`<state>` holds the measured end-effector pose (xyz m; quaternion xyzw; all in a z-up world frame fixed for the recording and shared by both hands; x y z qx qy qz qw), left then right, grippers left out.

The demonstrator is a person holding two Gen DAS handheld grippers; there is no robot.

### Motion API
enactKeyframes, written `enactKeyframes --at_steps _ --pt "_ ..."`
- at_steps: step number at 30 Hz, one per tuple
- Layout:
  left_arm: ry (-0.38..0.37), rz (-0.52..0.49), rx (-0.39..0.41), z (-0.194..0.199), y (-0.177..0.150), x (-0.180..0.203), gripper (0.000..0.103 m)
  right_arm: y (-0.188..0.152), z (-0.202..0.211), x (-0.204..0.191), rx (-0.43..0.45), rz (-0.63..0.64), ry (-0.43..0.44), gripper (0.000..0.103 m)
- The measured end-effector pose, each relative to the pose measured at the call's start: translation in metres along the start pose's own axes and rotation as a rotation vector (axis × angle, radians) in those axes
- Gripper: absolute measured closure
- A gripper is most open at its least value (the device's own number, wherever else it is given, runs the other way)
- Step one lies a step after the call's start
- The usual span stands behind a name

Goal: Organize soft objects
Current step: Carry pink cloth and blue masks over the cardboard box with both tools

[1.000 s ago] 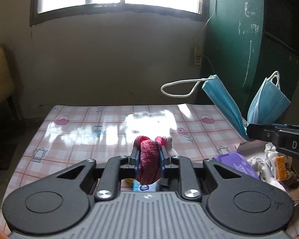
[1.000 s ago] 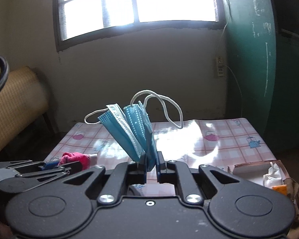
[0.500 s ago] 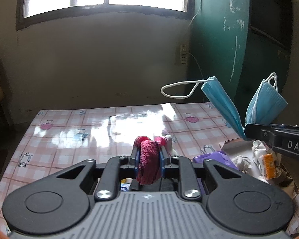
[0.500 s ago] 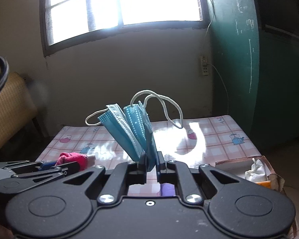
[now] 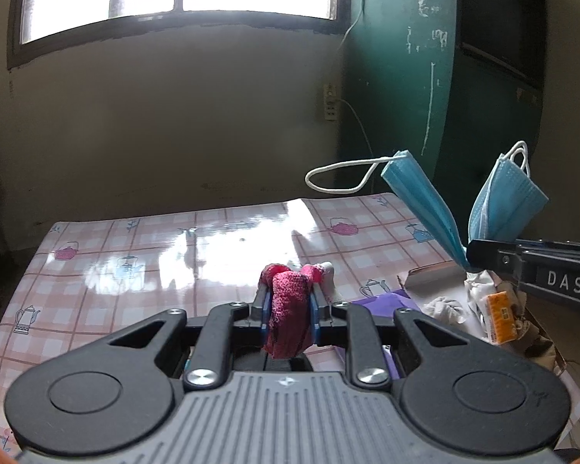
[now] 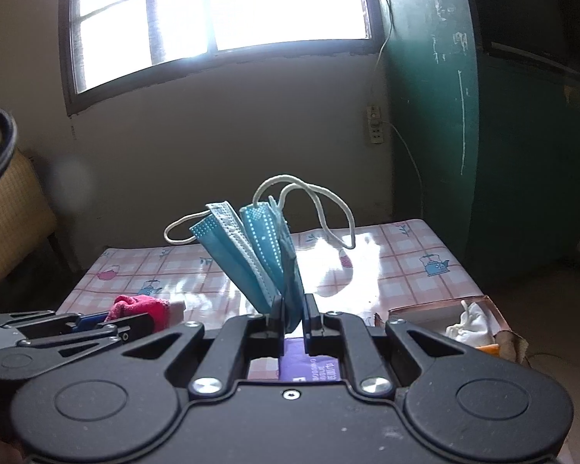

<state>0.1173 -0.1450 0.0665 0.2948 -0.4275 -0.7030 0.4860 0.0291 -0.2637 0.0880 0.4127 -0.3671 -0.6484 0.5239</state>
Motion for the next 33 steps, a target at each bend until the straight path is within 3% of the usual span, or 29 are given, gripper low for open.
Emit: enactKeyframes --at_steps 18,33 --pt "-0.07 -0.049 -0.006 -0.008 -0.001 0.036 0.081 -0.003 0.006 0.033 0.0 -0.034 -0.057 0.092" --pt "-0.159 -0.096 -0.018 -0.025 -0.003 0.074 0.081 -0.009 0.01 0.083 -0.007 -0.073 -0.143 0.092"
Point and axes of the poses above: each gripper's, at about its wrist camera, not at the fingertips, and z roughly against the way its jaws point, x to its right, y to its top, the point moved 6 cm from there along -z, roughly the way its jaws point, and after that the axes turned 4 degrees about x, right-handed, at the moved point
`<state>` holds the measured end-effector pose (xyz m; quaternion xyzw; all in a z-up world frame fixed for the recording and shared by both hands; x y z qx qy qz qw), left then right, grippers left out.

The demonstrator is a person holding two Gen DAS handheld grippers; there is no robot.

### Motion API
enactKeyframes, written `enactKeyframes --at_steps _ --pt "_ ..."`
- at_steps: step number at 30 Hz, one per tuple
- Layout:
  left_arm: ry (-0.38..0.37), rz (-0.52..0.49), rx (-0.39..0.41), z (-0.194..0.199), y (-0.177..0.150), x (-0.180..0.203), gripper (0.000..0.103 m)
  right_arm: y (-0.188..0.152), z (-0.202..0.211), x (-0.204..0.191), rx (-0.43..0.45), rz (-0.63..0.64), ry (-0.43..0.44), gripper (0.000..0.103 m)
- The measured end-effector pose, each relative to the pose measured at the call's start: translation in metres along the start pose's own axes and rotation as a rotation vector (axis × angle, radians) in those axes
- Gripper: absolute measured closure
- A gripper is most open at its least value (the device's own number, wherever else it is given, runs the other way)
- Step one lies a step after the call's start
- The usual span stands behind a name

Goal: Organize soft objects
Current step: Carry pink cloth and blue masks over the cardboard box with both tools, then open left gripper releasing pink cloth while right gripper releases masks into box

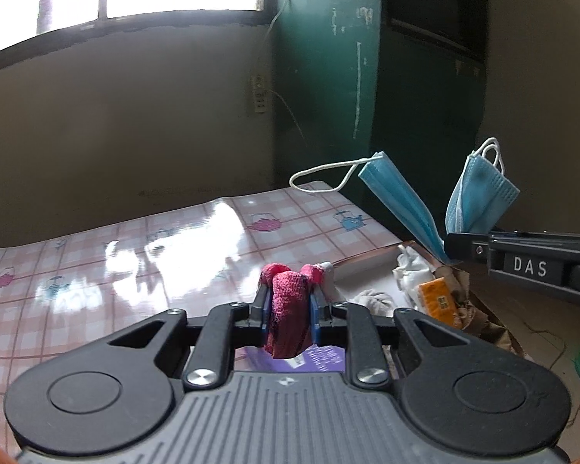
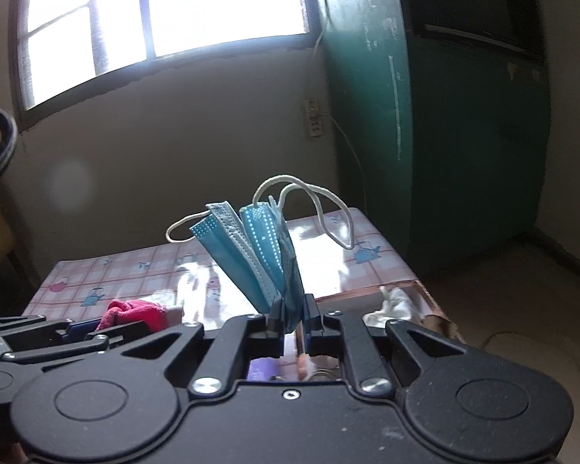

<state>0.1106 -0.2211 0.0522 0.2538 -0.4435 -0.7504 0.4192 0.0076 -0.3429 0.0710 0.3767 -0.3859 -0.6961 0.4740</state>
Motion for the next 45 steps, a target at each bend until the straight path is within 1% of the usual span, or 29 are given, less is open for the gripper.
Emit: enactKeyframes --at_steps 13,20,28,31,33,34,35,36,37,38,39,41,45 --pt "-0.111 -0.043 -0.02 -0.029 -0.001 0.049 0.081 -0.005 -0.02 0.059 -0.05 -0.023 -0.089 0.092" --pt "-0.166 -0.055 -0.041 -0.05 -0.004 0.072 0.081 -0.013 -0.037 0.081 -0.098 -0.03 -0.117 0.092" --pt "-0.202 -0.038 -0.067 -0.082 -0.009 0.087 0.081 -0.025 -0.051 0.094 -0.148 -0.043 -0.135 0.091" --pt "-0.21 -0.04 -0.075 -0.092 -0.01 0.092 0.074 -0.029 -0.057 0.098 -0.166 -0.041 -0.14 0.089" --pt "-0.214 -0.037 -0.077 -0.096 -0.011 0.093 0.065 -0.031 -0.056 0.1 -0.174 -0.044 -0.142 0.071" --pt "-0.218 -0.035 -0.076 -0.098 -0.011 0.093 0.061 -0.031 -0.055 0.101 -0.173 -0.05 -0.135 0.051" --pt "-0.215 -0.031 -0.077 -0.098 -0.012 0.092 0.055 -0.031 -0.053 0.101 -0.171 -0.056 -0.133 0.041" --pt "-0.211 -0.027 -0.072 -0.098 -0.012 0.091 0.049 -0.03 -0.052 0.102 -0.166 -0.056 -0.141 0.038" --pt "-0.212 -0.022 -0.07 -0.097 -0.011 0.088 0.046 -0.029 -0.049 0.102 -0.158 -0.055 -0.142 0.036" --pt "-0.211 -0.015 -0.068 -0.095 -0.01 0.086 0.039 -0.028 -0.047 0.101 -0.152 -0.059 -0.139 0.034" --pt "-0.207 -0.006 -0.061 -0.094 -0.008 0.082 0.037 -0.026 -0.043 0.101 -0.144 -0.063 -0.138 0.034" --pt "-0.199 0.001 -0.048 -0.088 -0.004 0.077 0.036 -0.023 -0.036 0.099 -0.123 -0.065 -0.138 0.033" --pt "-0.169 0.015 -0.027 -0.073 0.004 0.065 0.027 -0.013 -0.018 0.085 -0.078 -0.042 -0.124 0.033"
Point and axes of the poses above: each gripper's, at about its wrist camera, not at the fingertips, and z roughly against the way its jaws point, x to its right, y to its top, the point moved 6 cm from there along -z, roughly the way its jaws point, and after that the axes turned 4 degrees about x, right-handed, at the moved point
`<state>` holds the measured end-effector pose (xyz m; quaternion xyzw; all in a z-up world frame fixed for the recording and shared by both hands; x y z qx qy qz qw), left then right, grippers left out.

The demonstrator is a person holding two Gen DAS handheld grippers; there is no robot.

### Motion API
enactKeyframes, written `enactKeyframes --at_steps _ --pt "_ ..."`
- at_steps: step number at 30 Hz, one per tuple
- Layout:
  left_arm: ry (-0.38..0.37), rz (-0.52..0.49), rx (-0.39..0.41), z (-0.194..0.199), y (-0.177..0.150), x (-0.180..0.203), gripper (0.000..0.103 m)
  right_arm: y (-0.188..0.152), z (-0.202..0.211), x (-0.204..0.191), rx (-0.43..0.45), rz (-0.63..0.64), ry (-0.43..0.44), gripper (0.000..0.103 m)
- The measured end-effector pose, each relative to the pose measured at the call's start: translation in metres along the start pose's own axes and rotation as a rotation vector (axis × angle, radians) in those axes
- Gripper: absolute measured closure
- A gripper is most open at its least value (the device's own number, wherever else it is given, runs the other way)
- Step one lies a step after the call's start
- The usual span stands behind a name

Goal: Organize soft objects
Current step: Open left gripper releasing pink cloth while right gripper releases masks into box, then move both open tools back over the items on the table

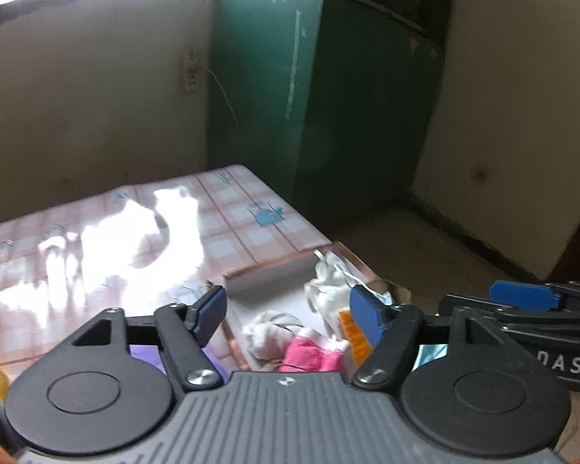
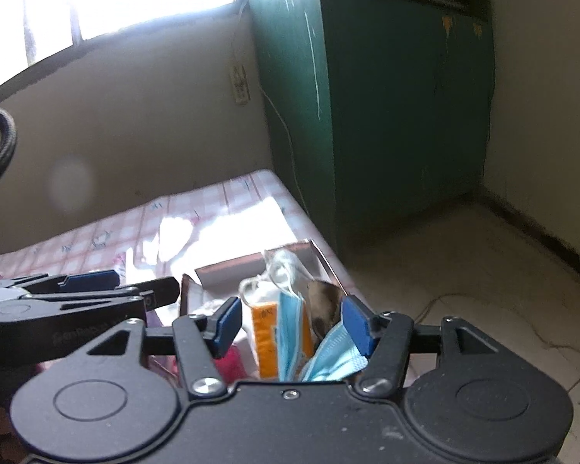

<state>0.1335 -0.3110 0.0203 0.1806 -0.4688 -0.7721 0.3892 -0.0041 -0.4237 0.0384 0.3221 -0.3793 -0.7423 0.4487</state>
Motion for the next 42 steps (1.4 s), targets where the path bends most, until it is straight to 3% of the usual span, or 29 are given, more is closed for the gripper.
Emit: enactKeyframes --at_steps 8,25,42 --pt "0.127 -0.02 0.016 0.038 0.004 -0.023 0.014 0.004 0.017 -0.038 0.029 0.047 0.032 0.031" --pt "0.308 0.056 0.043 0.11 -0.005 -0.099 0.011 -0.007 0.038 -0.135 0.021 0.151 0.155 0.027" --pt "0.402 0.139 0.038 0.143 -0.024 -0.151 0.011 -0.023 0.041 -0.203 0.0 0.219 0.236 0.027"
Point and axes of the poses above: each gripper's, at about its wrist camera, not at the fingertips, and z roughly against the way its jaws point, x to its right, y to its top, the point moved 6 cm from there along -z, roughly the way its jaws point, and after that the axes turned 4 degrees about x, right-handed, at the moved point
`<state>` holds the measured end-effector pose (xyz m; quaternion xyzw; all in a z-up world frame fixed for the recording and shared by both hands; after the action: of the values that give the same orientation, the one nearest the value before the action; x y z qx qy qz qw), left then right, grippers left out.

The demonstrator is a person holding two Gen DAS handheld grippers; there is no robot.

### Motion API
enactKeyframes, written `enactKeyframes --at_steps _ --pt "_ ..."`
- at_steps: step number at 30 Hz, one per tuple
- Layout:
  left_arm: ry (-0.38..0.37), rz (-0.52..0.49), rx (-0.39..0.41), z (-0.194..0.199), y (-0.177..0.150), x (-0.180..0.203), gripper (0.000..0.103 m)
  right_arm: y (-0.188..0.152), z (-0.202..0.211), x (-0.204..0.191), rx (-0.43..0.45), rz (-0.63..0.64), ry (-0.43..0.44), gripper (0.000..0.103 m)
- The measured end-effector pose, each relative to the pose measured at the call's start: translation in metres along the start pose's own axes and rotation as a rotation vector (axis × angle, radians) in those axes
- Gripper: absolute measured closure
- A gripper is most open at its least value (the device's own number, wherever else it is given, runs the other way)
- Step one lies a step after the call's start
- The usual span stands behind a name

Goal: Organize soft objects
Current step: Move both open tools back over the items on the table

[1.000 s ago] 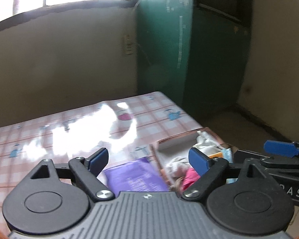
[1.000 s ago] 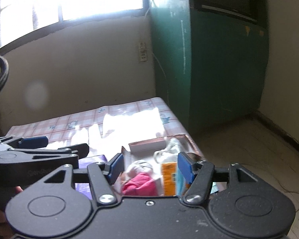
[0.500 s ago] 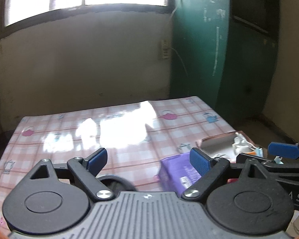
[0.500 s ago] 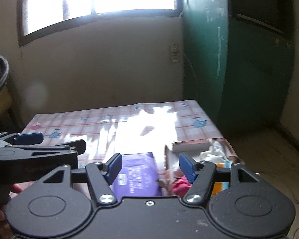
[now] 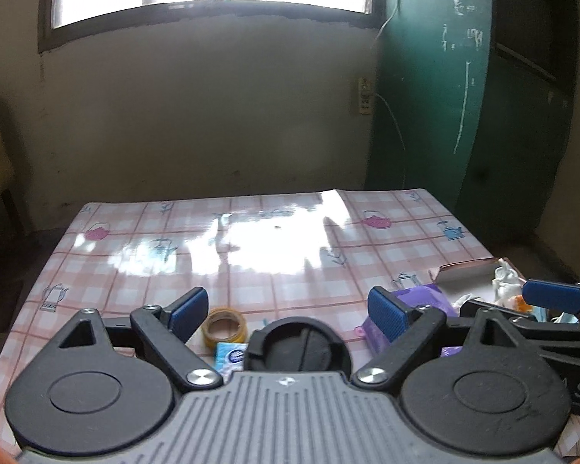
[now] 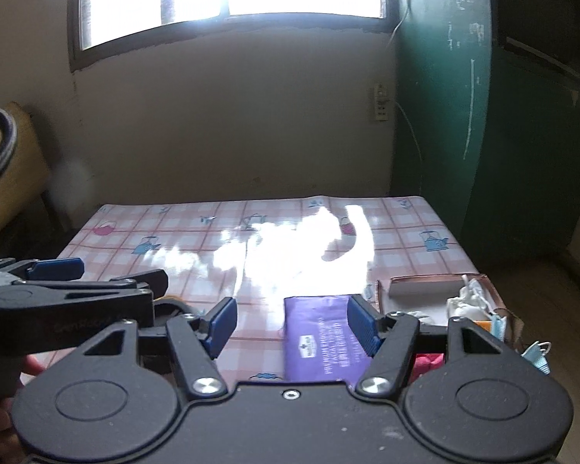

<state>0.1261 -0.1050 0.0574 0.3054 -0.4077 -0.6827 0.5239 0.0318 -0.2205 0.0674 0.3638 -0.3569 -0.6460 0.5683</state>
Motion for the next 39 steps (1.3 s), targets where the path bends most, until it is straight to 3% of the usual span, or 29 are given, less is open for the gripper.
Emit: enactKeyframes --at_steps 18,39 --pt "0.091 0.051 -0.017 0.009 -0.015 -0.053 0.011 -0.009 -0.012 -0.059 -0.032 0.057 0.086 0.027" --pt "0.125 0.113 -0.041 0.013 -0.034 -0.098 0.01 -0.022 -0.024 -0.107 -0.07 0.107 0.166 0.027"
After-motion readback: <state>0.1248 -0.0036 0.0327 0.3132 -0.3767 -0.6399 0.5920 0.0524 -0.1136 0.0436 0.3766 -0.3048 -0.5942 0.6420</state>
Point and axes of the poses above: each gripper's, at about its wrist camera, not at the fingertips, and z roughly against the way its jaws point, x to its right, y to its top, the point moved 6 cm from there along -z, roughly the way its jaws point, and after that the axes turned 4 degrees about x, right-handed, at the moved point
